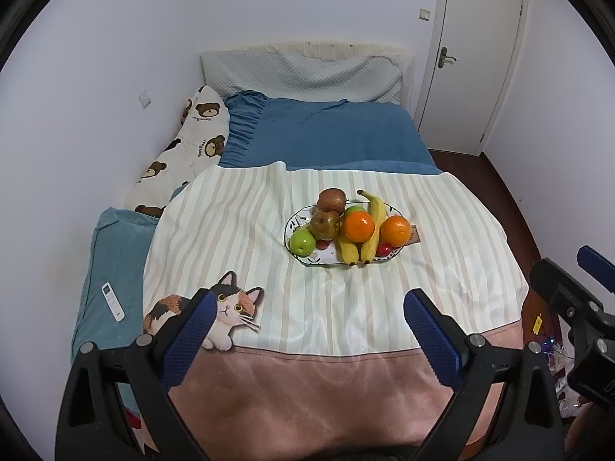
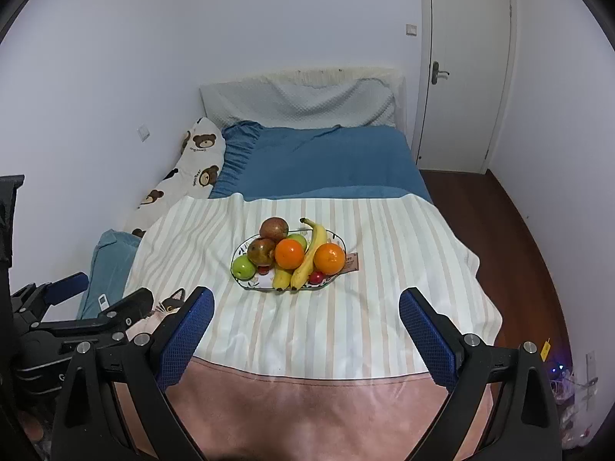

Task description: Organize fruits

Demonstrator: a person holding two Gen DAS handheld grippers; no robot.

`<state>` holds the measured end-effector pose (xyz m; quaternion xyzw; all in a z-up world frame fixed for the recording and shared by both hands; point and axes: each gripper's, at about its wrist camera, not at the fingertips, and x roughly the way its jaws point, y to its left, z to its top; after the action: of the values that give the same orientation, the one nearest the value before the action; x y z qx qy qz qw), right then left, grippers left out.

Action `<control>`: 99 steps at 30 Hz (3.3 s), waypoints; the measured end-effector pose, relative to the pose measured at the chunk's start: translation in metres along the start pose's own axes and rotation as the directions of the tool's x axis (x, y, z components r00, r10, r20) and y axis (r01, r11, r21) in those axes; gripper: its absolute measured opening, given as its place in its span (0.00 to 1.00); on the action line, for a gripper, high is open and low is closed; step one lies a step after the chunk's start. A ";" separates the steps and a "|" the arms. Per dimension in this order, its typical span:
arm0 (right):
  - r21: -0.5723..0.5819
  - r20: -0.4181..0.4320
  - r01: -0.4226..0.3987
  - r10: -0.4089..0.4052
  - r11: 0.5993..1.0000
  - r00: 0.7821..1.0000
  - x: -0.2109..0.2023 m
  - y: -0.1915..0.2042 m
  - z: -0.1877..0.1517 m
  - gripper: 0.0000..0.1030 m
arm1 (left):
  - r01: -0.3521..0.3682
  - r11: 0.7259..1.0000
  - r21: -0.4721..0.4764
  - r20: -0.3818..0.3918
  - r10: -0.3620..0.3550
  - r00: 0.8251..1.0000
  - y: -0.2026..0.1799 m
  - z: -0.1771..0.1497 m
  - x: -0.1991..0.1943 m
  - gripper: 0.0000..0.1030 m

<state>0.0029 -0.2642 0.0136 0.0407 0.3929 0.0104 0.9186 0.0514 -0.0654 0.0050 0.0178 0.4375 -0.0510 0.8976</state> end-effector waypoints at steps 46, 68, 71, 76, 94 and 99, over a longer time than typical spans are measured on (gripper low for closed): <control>0.040 -0.056 0.104 -0.101 0.994 0.993 0.160 -0.025 0.008 0.96 | -0.079 0.997 -0.006 -0.019 0.079 0.997 -0.008 0.026 0.127 1.00; 0.041 -0.050 0.106 -0.104 0.994 0.993 0.159 -0.024 0.010 0.96 | -0.103 0.994 -0.026 -0.011 0.103 0.995 -0.004 0.025 0.129 1.00; 0.035 -0.047 0.105 -0.103 0.994 0.994 0.157 -0.024 0.013 0.96 | -0.105 0.994 -0.026 -0.006 0.105 0.994 -0.004 0.024 0.129 1.00; 0.036 -0.047 0.104 -0.102 0.994 0.994 0.157 -0.024 0.014 0.96 | -0.107 0.994 -0.028 0.001 0.107 0.994 -0.005 0.025 0.127 1.00; 0.038 -0.048 0.105 -0.104 0.994 0.993 0.158 -0.030 0.017 0.96 | -0.104 0.994 -0.017 -0.003 0.103 0.995 -0.006 0.026 0.127 1.00; 0.037 -0.048 0.108 -0.107 0.993 0.993 0.160 -0.031 0.017 0.96 | -0.103 0.994 -0.020 -0.004 0.103 0.995 -0.007 0.026 0.127 1.00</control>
<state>0.1252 -0.2880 -0.0923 0.0374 0.4155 -0.0459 0.9076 0.1485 -0.0836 -0.0788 0.0315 0.4378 -0.0003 0.8985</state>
